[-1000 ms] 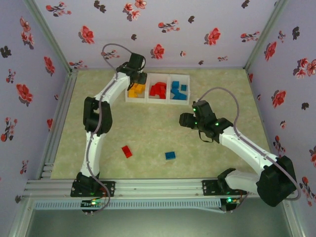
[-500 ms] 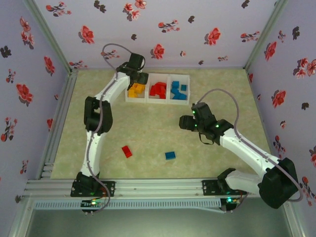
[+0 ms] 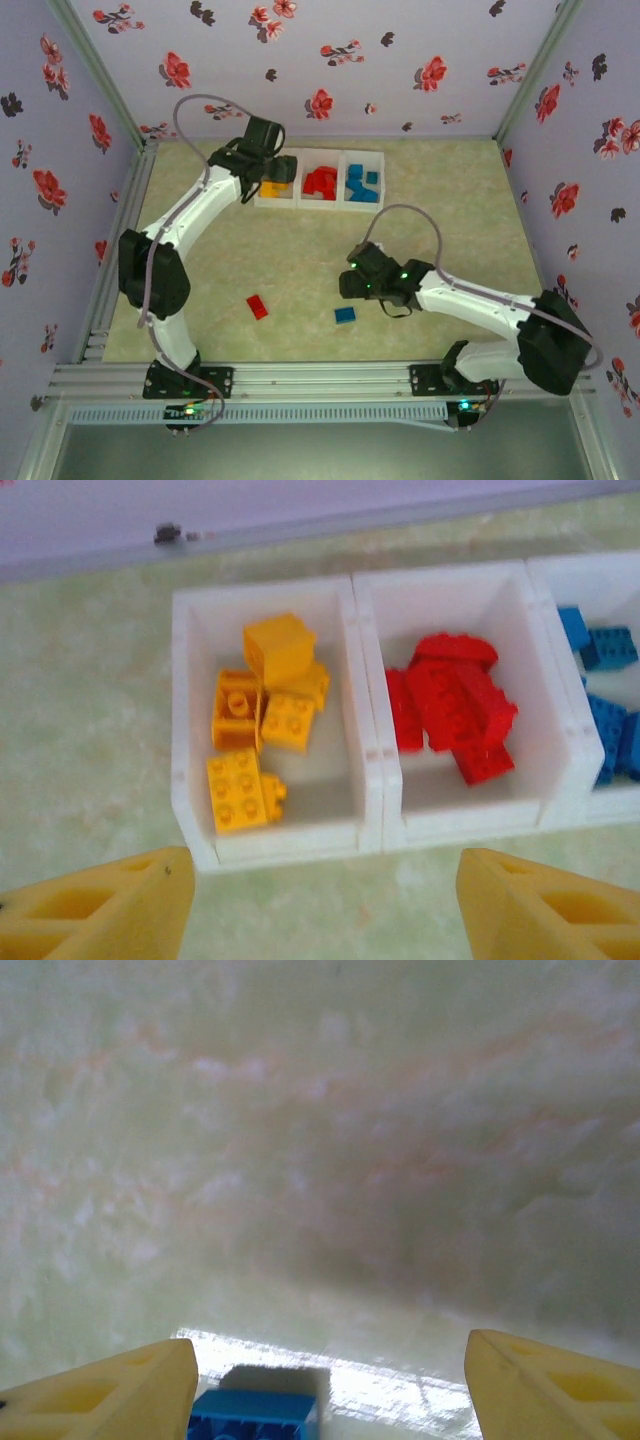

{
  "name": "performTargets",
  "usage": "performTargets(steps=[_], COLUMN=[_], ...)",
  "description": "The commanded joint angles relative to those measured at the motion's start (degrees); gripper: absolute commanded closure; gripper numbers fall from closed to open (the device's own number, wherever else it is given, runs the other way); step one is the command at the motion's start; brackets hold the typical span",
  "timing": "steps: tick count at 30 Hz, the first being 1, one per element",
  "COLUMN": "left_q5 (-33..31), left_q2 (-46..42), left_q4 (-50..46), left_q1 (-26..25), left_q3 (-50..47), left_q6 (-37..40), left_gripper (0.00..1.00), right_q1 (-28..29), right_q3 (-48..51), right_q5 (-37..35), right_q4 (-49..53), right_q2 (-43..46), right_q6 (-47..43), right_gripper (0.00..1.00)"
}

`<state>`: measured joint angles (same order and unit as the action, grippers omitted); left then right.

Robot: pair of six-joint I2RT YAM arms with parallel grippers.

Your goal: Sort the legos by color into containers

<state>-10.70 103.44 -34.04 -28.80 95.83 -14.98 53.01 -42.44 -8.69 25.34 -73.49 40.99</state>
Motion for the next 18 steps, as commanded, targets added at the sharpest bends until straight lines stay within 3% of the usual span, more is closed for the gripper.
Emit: performTargets(steps=[1, 8, 18], left_q5=[0.2, -0.7, -1.6], left_q2=[-4.7, -11.4, -16.9], left_q4=[0.8, 0.7, -0.2], left_q1=[-1.2, -4.3, -5.1], left_q3=[-5.9, -14.1, -18.6], left_q6=[-4.5, -8.8, -9.8], left_gripper=[0.3, 0.3, 0.3], right_q1=[4.4, 10.0, 13.8], right_q3=[0.0, -2.0, -2.9], right_q5=[-4.3, -6.4, -6.2], right_q4=[-1.1, 0.4, 0.5], right_q2=[-2.8, -8.1, -10.3], right_q6=[6.2, 10.4, 12.4], right_gripper=[0.26, 0.2, 0.25])
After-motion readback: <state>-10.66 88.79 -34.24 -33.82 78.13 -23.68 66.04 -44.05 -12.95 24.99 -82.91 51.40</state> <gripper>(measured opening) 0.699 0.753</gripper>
